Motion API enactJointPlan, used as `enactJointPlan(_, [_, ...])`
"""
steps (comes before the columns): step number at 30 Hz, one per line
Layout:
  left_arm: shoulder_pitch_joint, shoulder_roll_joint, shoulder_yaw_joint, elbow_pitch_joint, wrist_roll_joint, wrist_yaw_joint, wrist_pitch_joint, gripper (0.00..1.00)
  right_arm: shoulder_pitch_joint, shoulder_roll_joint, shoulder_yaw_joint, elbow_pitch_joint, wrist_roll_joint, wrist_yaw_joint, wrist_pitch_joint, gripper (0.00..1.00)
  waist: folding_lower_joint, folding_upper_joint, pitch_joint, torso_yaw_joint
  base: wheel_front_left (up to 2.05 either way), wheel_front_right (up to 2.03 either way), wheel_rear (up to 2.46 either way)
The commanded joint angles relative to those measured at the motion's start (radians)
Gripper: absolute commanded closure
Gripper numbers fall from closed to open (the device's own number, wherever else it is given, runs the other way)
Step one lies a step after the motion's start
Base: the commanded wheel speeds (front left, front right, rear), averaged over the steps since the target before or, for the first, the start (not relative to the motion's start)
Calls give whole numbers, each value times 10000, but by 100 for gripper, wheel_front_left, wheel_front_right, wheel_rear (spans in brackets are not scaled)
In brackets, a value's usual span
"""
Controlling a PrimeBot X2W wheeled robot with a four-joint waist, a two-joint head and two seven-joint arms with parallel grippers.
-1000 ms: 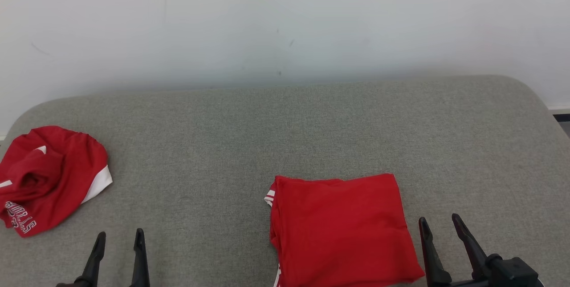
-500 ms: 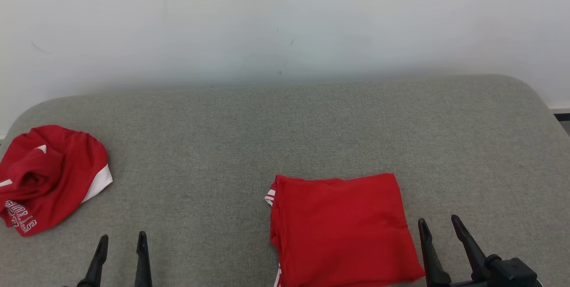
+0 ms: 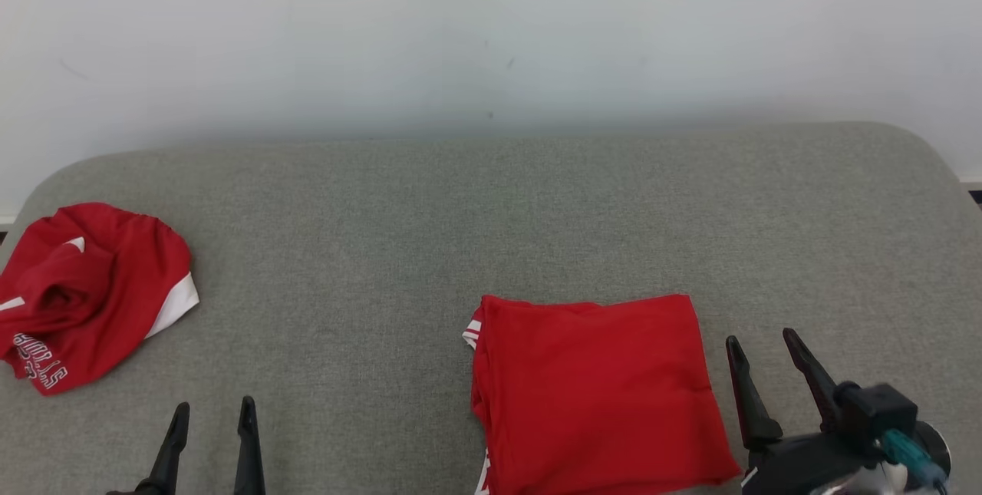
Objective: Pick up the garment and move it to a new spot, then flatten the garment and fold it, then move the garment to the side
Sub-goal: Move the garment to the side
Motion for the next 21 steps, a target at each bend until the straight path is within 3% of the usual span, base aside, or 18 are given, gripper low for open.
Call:
enactJointPlan(1, [-80, -32, -25, -40, 27, 28, -5, 0, -212, -79, 11, 158, -47, -26, 104, 0, 0, 0, 163, 93, 0, 0, 0])
enactJointPlan(13, [-643, -90, -118, 218, -111, -128, -5, 0, -1550, -213, 247, 2484, 104, -27, 801, 0, 0, 0, 949, 497, 0, 0, 0])
enactJointPlan(21, [-952, -121, -117, 291, -79, -200, -5, 0, -2127, 15, 534, 4211, 479, -28, 395, 0, 0, 0, 1325, 569, 0, 0, 0])
